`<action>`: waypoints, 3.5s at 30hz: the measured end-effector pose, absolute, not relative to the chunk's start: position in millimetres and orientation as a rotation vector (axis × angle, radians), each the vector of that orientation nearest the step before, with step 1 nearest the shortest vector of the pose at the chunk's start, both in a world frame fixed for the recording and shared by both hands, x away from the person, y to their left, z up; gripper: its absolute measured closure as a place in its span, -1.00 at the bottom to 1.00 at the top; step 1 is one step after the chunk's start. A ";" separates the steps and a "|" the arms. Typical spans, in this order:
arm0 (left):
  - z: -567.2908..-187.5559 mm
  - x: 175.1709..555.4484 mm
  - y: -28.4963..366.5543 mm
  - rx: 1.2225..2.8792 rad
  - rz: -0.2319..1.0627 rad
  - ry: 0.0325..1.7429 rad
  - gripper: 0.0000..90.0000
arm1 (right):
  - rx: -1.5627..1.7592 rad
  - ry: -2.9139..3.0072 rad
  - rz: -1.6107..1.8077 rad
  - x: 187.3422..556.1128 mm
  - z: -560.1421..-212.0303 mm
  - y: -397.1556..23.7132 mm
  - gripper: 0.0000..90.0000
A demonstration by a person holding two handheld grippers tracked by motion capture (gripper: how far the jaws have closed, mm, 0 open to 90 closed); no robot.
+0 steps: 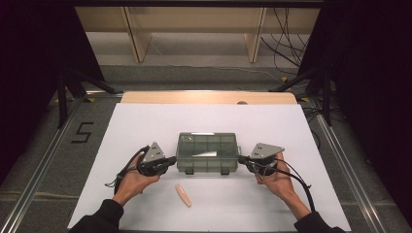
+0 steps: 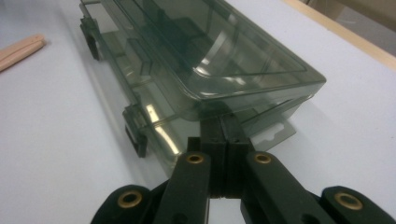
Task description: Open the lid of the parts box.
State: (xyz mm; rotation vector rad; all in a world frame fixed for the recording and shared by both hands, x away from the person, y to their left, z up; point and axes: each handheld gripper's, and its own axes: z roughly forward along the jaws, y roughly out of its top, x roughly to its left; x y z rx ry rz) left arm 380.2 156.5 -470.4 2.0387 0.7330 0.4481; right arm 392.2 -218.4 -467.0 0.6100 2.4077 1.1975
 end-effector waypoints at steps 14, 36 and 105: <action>-458.7 388.1 153.7 1.983 0.491 0.732 1.00 | 0.609 2.324 1.251 399.4 -458.0 -217.5 1.00; -446.0 395.8 150.1 1.918 0.528 0.727 1.00 | 0.613 2.220 1.284 409.3 -450.2 -213.1 1.00; -438.4 401.5 148.7 1.901 0.547 0.729 1.00 | 0.692 2.250 1.295 446.1 -446.3 -206.6 0.07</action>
